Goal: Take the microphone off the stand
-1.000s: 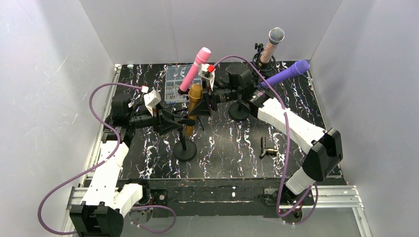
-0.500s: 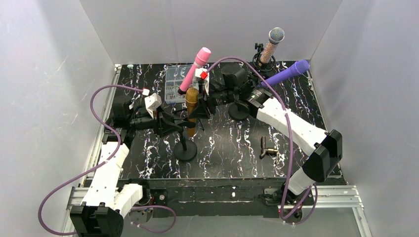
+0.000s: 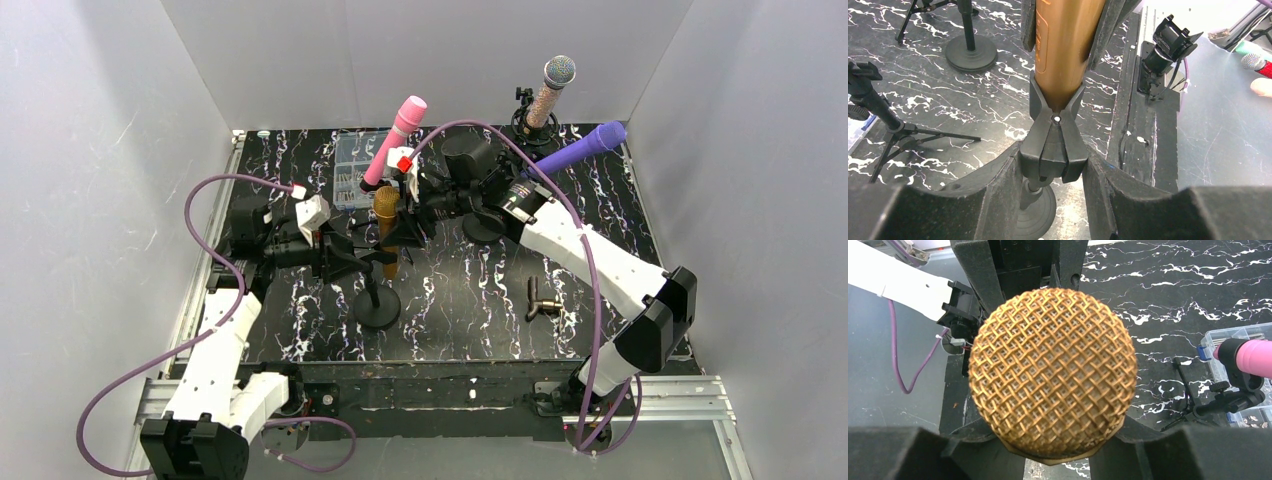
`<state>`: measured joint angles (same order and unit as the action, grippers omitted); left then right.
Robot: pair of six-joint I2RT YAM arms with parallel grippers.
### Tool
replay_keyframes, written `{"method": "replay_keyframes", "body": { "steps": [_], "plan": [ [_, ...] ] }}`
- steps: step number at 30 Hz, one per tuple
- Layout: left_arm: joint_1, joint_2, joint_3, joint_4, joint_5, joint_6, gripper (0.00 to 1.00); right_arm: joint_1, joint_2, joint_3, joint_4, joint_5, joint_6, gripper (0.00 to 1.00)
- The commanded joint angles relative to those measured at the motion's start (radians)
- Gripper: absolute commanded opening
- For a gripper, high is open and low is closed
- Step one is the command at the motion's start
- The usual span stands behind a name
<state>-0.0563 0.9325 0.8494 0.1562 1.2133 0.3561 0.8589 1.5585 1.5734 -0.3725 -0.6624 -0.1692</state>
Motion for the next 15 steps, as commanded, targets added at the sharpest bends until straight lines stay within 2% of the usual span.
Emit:
{"method": "replay_keyframes", "body": {
  "steps": [1,15],
  "plan": [
    [-0.004,0.027,-0.012,-0.181,-0.025,-0.041,0.0,-0.003,-0.057,0.025,0.017,0.011,-0.037,0.01],
    [-0.004,0.028,0.019,-0.192,-0.025,-0.016,0.0,-0.003,-0.125,-0.074,-0.002,0.206,-0.157,0.01]
  ]
}}
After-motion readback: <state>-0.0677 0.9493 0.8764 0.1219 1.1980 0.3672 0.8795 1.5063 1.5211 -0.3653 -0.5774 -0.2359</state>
